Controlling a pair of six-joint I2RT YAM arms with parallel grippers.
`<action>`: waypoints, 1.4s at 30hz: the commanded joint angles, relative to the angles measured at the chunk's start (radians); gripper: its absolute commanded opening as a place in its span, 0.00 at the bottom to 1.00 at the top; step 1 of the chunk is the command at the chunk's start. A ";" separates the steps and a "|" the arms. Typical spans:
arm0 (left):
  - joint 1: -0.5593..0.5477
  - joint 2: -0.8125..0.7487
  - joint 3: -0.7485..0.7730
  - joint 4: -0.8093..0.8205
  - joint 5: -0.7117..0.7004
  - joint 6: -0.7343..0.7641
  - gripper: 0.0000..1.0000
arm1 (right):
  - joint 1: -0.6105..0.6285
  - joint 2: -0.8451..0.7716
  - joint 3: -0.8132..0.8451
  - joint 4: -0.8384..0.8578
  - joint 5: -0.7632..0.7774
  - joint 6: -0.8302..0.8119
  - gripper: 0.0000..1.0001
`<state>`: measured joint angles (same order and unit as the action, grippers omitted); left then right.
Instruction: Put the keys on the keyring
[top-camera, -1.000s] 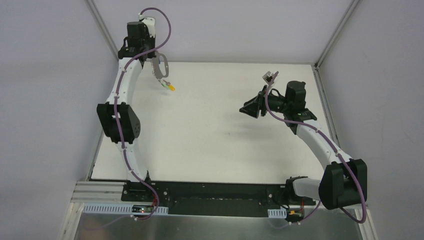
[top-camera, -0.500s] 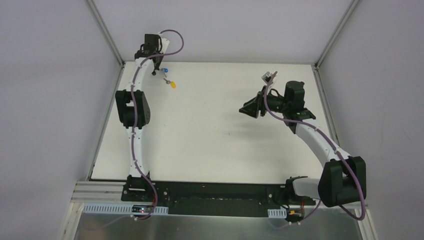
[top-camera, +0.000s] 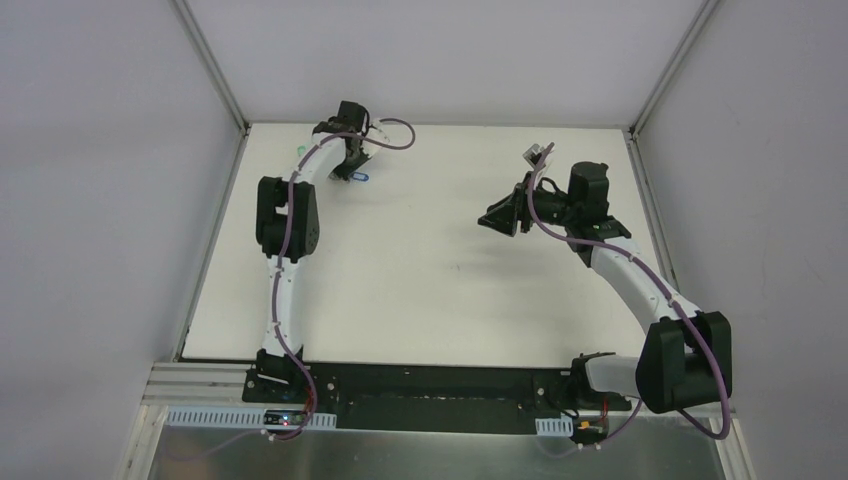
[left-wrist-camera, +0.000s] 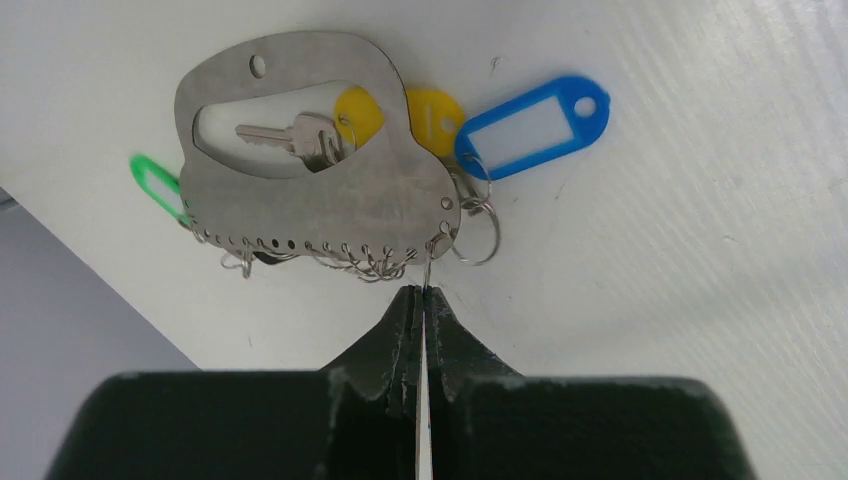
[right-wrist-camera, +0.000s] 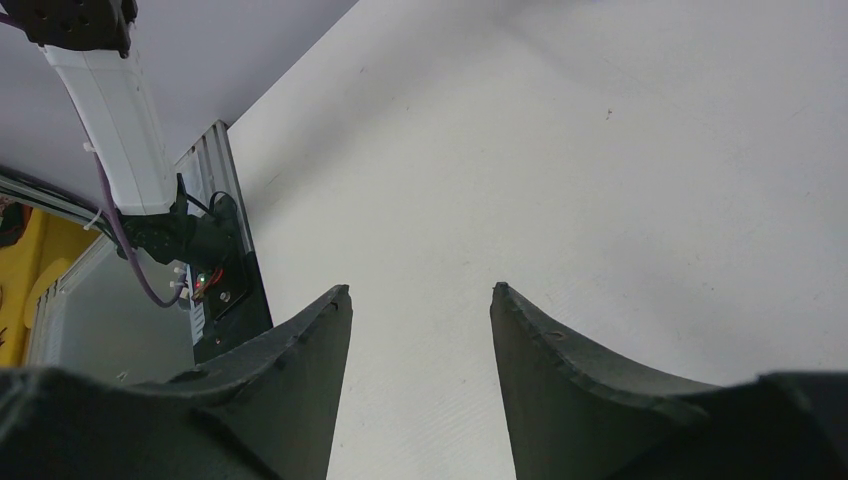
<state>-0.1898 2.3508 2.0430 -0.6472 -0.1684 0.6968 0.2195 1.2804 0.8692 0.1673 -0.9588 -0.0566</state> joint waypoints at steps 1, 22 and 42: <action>0.004 -0.037 0.022 -0.046 -0.018 0.051 0.00 | -0.005 -0.022 -0.002 0.022 -0.023 -0.012 0.57; -0.037 -0.181 -0.134 -0.181 0.106 -0.048 0.00 | -0.013 -0.026 -0.003 0.028 -0.033 -0.005 0.57; -0.201 -0.419 -0.481 -0.203 0.318 -0.165 0.00 | -0.017 -0.053 -0.006 0.029 -0.034 -0.003 0.57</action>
<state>-0.3626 2.0140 1.5867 -0.8185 0.0830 0.5747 0.2119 1.2705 0.8692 0.1677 -0.9665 -0.0563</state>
